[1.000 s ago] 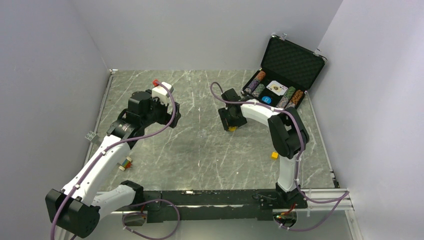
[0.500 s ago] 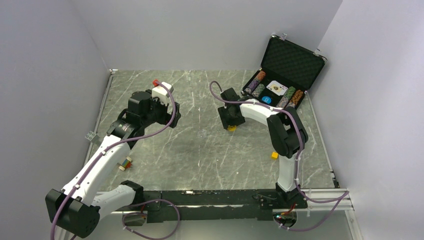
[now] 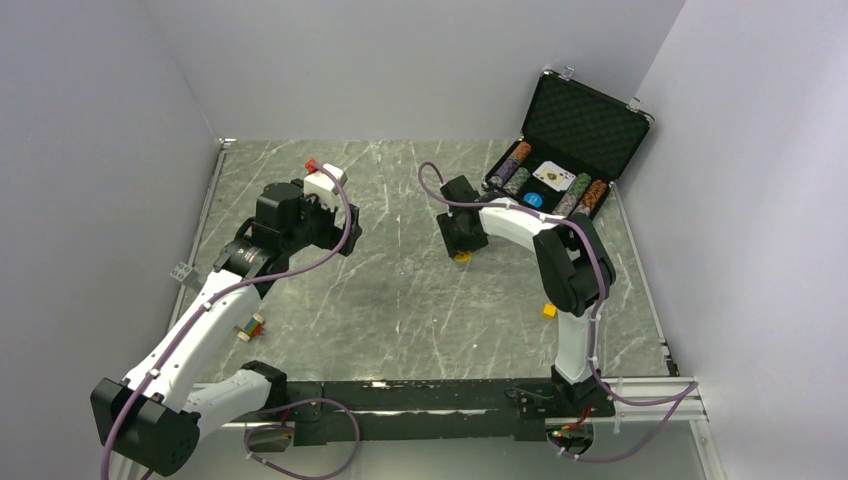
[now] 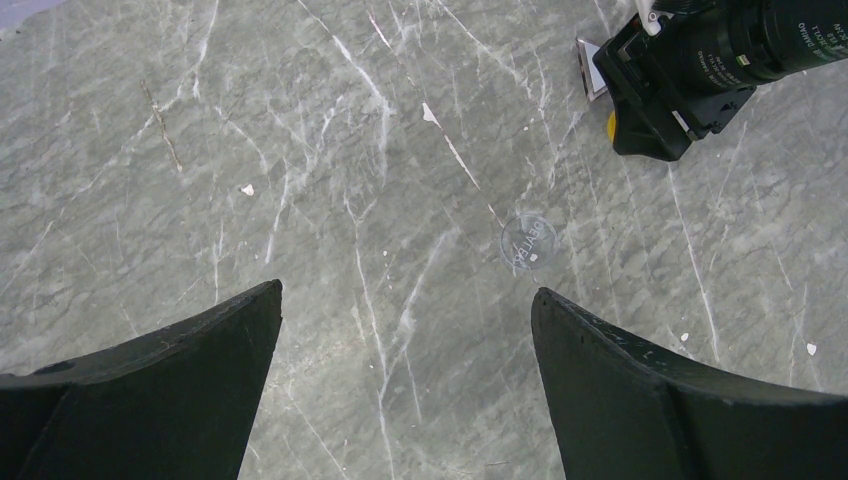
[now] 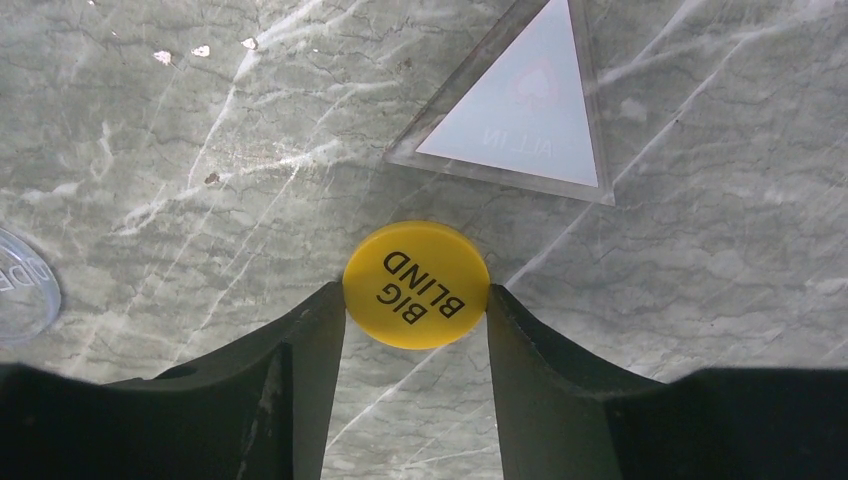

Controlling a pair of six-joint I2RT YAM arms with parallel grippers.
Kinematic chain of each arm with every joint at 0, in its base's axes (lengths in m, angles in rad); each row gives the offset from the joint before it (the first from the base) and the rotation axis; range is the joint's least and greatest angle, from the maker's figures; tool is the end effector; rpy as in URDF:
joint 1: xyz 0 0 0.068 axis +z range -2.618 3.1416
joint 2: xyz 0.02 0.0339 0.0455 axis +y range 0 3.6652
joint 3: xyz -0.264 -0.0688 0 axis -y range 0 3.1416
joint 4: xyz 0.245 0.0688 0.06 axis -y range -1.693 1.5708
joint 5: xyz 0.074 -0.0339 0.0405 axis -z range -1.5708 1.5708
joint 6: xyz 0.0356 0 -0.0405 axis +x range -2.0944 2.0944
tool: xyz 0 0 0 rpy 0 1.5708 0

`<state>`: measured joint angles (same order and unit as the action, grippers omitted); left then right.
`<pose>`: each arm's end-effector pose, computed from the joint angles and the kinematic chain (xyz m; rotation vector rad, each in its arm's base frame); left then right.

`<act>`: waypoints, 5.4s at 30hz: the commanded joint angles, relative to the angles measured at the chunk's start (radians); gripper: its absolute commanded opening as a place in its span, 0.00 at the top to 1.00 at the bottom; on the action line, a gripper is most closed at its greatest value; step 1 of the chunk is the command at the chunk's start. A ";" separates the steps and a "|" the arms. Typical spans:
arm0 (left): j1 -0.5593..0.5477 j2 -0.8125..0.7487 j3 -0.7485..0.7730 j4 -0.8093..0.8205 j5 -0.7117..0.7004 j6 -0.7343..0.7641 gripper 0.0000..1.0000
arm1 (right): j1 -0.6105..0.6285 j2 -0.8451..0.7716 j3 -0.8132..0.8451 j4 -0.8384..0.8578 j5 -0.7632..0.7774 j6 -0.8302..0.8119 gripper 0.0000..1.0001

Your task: Pack up texas hold em set

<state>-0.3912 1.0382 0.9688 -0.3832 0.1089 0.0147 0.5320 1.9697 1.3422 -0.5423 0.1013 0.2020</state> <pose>0.2138 -0.0924 0.3360 0.4786 1.9810 -0.3475 0.3455 0.1992 0.1608 -0.4208 2.6983 0.0699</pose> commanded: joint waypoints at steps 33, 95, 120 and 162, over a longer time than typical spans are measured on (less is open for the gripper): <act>0.003 0.026 0.002 0.020 0.010 -0.008 0.02 | -0.600 0.126 0.541 -0.177 -0.134 -0.098 0.61; 0.029 0.024 -0.008 0.027 -0.071 -0.026 0.02 | -0.194 -0.230 0.148 -0.096 -0.095 -0.029 0.34; 0.158 -0.086 -0.042 0.070 -0.086 -0.106 0.02 | 0.250 0.107 0.266 -0.029 -0.066 0.087 0.31; 0.158 -0.087 -0.043 0.073 -0.057 -0.106 0.02 | 0.336 0.200 0.302 -0.084 0.057 0.117 0.33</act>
<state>-0.2359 0.9600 0.9180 -0.3412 0.0341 -0.0914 0.8612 2.1468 1.6077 -0.6018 0.1280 0.2996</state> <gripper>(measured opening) 0.985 0.673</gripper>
